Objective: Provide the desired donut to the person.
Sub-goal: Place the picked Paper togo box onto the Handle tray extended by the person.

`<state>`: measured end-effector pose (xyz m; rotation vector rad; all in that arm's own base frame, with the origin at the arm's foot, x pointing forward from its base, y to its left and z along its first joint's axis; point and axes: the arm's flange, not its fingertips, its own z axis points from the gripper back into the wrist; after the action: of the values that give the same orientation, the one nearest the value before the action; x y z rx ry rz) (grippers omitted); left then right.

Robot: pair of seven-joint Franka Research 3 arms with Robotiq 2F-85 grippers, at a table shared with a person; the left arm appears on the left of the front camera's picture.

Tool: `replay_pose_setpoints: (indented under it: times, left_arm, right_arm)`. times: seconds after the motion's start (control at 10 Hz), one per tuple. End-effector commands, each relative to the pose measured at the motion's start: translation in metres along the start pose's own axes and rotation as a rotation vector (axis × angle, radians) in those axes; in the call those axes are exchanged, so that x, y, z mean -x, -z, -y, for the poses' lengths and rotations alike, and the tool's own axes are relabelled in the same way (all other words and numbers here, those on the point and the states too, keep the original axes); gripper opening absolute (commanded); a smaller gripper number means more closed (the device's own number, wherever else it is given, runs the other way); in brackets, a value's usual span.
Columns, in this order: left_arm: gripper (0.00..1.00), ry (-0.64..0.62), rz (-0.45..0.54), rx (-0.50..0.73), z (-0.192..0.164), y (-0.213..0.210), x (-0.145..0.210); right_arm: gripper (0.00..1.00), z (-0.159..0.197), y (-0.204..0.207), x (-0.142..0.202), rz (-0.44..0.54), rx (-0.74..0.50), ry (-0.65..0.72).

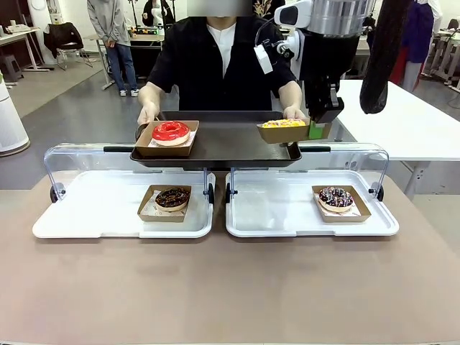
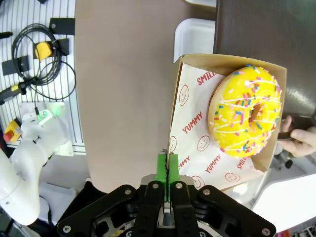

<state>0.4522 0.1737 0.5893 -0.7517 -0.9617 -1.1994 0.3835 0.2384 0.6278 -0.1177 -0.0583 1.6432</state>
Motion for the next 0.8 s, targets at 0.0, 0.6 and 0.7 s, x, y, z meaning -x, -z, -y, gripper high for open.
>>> replay_pose_setpoints:
  times: [0.0,0.6,0.7]
  left_arm:
    - [1.0,-0.004,0.007,-0.002,0.002,-0.001,-0.002]
    - [1.0,-0.004,0.007,-0.002,0.002,-0.001,-0.002]
    - [1.0,-0.004,0.007,-0.002,0.002,-0.001,-0.002]
  right_arm:
    - [0.02,0.006,-0.014,-0.016,-0.019,0.027,0.025]
    - [0.02,0.076,0.009,-0.062,0.015,0.019,0.144]
    - [0.02,0.087,0.023,-0.066,0.016,-0.013,0.157]
